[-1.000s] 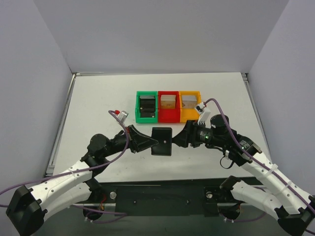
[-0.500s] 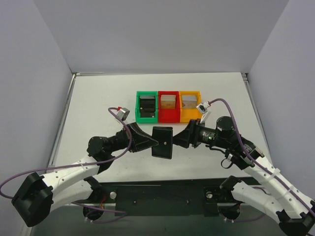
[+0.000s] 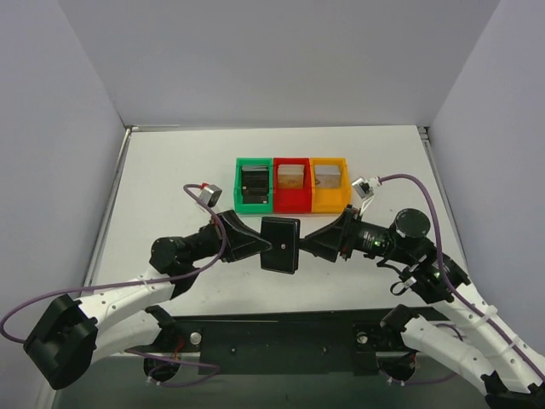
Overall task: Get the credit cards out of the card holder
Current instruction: Open the card holder at the center of the board.
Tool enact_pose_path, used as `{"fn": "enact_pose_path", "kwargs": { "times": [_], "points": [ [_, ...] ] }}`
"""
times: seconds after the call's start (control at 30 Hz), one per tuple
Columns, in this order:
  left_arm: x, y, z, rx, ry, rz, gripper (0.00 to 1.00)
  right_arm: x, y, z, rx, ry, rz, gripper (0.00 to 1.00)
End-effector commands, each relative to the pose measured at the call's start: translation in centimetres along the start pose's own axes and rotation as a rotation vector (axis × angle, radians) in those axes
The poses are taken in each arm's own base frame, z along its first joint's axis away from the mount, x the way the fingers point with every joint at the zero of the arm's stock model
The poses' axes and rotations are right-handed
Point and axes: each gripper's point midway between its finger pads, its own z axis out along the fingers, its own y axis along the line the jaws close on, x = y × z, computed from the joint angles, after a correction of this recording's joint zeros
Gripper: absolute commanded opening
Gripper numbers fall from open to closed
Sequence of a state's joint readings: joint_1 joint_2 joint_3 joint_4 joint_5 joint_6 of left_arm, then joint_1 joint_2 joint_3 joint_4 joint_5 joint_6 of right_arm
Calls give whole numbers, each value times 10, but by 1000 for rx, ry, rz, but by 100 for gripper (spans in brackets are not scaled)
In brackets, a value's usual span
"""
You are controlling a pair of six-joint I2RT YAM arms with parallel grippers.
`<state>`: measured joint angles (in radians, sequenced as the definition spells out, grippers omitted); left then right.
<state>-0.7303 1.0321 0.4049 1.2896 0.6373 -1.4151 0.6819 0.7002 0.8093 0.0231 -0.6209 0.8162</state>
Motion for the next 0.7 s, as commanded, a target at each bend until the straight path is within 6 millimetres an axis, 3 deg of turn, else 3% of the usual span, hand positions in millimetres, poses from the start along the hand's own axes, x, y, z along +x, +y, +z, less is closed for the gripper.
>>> {"fn": "enact_pose_path", "kwargs": {
  "times": [0.0, 0.27, 0.67],
  "points": [
    [2, 6, 2, -17, 21, 10, 0, -16, 45, -4, -179, -37, -40, 60],
    [2, 4, 2, -1, 18, 6, 0, -14, 38, 3, -166, -22, -22, 57],
    [-4, -4, -4, 8, 10, 24, 0, -11, 31, -3, -151, -44, -27, 52]
  ]
}}
